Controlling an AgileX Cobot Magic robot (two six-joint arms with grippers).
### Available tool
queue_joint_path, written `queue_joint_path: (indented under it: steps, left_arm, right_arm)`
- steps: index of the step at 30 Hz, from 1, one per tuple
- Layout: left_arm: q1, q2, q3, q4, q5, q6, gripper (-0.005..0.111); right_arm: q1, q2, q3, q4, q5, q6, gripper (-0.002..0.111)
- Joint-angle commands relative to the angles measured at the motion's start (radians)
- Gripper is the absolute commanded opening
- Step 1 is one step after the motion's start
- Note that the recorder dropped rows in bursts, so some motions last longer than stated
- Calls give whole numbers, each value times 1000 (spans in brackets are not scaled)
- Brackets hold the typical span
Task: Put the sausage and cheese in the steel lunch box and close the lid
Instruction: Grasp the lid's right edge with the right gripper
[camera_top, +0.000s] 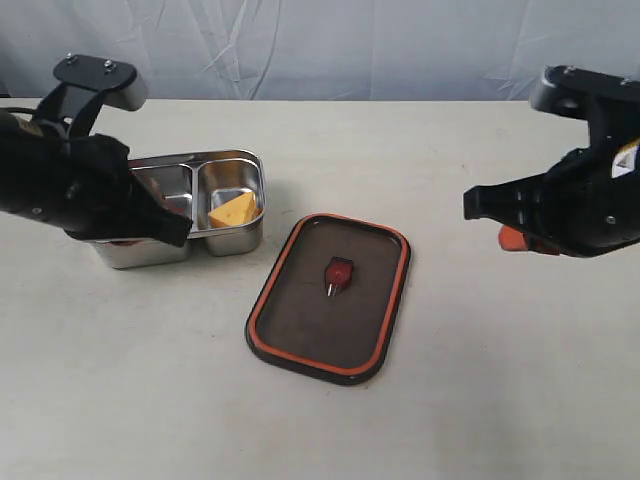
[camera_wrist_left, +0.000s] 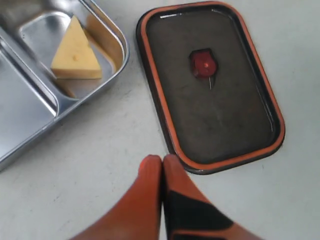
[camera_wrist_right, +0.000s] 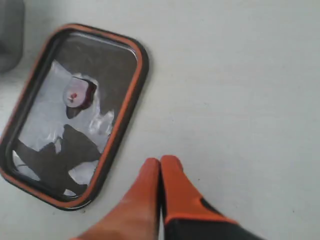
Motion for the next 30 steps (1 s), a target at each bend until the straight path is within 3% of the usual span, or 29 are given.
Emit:
queue_joint_path:
  steps: [1, 3, 4, 8, 19, 30]
  left_arm:
    - [0, -29, 46, 27, -29, -8, 0]
    - [0, -29, 50, 44, -35, -8, 0]
    - [0, -29, 50, 52, -38, -8, 0]
    - [0, -29, 50, 76, -49, -8, 0]
    - [0, -29, 50, 81, -88, -9, 0]
    - [0, -29, 50, 94, -87, -10, 0]
  right_arm:
    - [-7, 198, -78, 37, 26, -10, 29]
    - [-7, 282, -110, 128, 10, -76, 47]
    - [-7, 312, -120, 180, 6, -112, 49]
    - [-5, 400, -155, 280, -7, -186, 49]
    - [44, 542, -261, 278, -19, -186, 49]
    - [95, 699, -410, 100, 92, -35, 49]
